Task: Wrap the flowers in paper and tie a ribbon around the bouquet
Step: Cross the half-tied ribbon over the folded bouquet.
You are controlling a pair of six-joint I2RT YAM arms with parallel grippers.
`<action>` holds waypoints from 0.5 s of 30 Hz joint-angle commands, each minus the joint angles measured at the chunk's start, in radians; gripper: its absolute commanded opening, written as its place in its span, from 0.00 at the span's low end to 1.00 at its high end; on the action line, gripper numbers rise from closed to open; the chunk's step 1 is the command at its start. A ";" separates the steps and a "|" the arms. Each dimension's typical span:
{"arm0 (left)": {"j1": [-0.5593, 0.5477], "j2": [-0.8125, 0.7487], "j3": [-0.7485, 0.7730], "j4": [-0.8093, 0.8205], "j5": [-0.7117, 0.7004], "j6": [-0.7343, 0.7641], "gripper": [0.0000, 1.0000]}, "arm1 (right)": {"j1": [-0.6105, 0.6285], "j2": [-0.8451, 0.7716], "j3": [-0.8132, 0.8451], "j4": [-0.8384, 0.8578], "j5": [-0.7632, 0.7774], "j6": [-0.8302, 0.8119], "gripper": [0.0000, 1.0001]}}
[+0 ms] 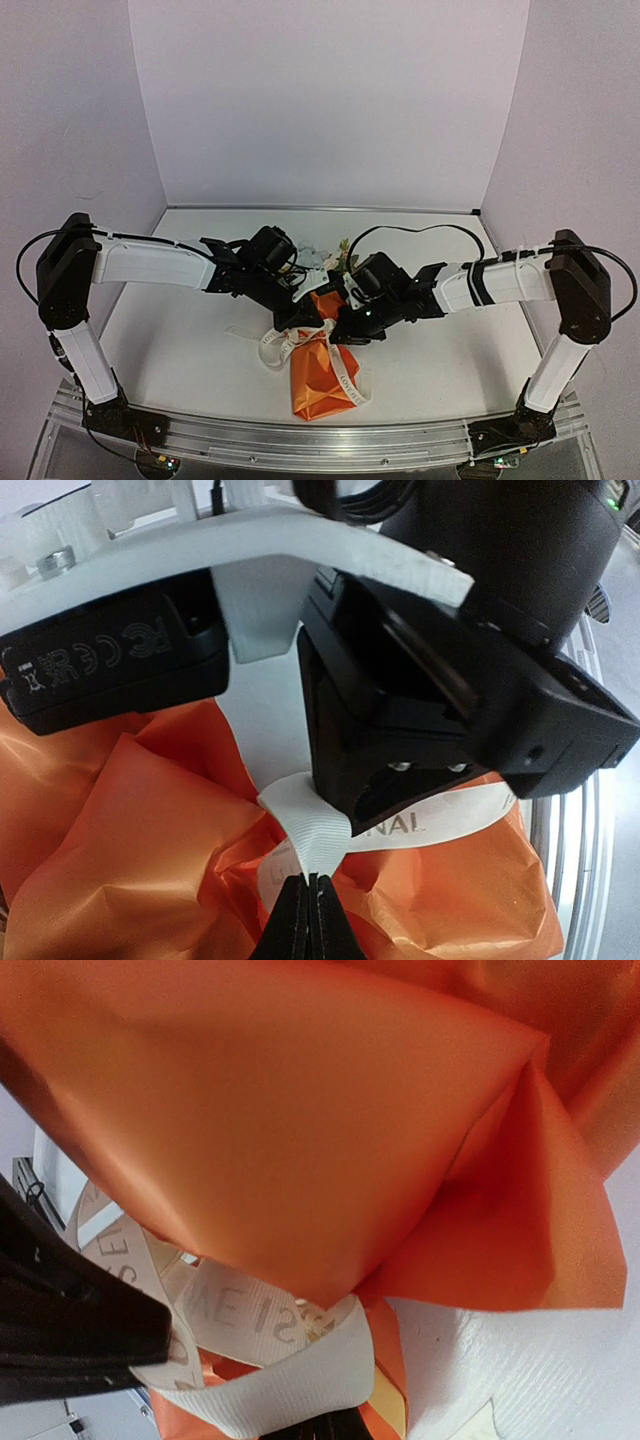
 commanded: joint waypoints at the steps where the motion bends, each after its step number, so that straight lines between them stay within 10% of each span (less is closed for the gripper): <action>1: -0.002 -0.063 0.005 0.034 0.029 -0.023 0.01 | -0.021 0.028 0.036 0.092 -0.004 0.057 0.00; 15: -0.003 -0.056 0.019 -0.021 0.056 -0.040 0.00 | -0.040 0.058 0.046 0.162 -0.024 0.100 0.00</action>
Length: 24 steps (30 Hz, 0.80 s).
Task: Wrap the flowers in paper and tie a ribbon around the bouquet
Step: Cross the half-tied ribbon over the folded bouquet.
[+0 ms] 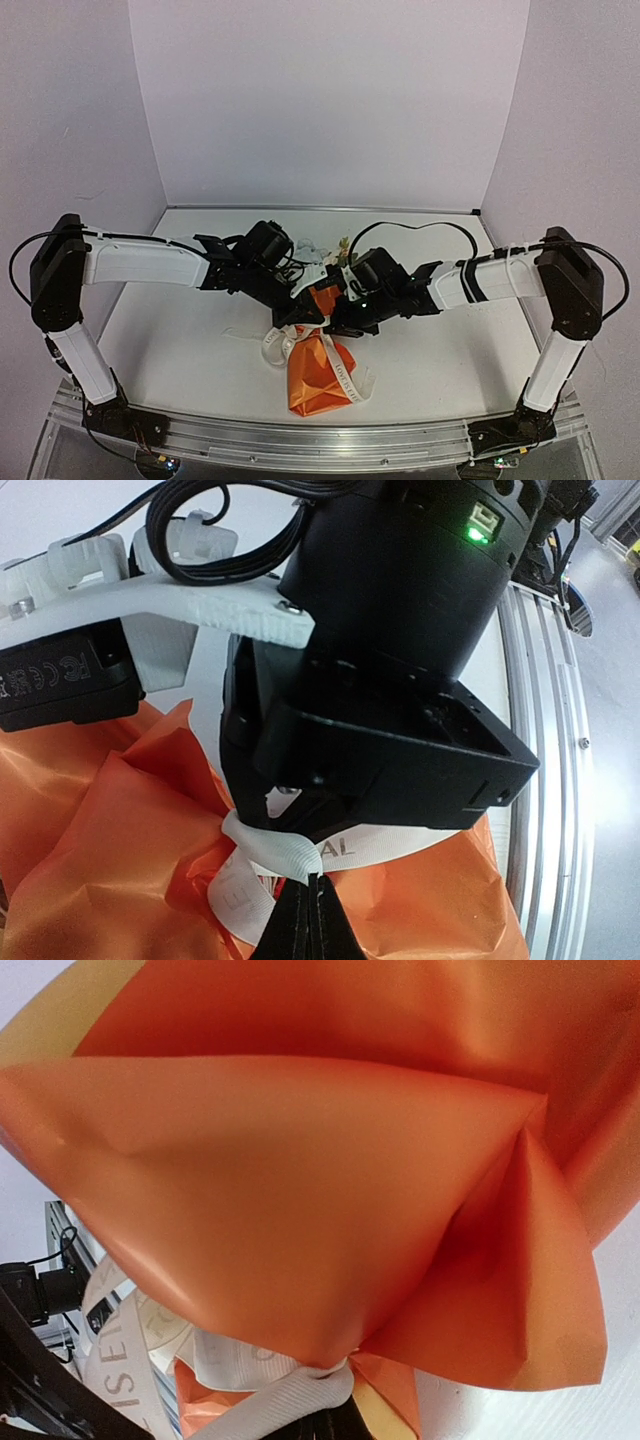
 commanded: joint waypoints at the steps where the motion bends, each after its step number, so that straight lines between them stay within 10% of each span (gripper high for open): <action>1: -0.002 -0.011 0.018 -0.021 0.039 -0.027 0.00 | -0.010 0.009 0.025 0.058 -0.005 0.018 0.00; 24: -0.003 0.093 -0.035 0.058 -0.010 -0.120 0.00 | -0.011 -0.017 -0.027 0.100 -0.036 0.041 0.06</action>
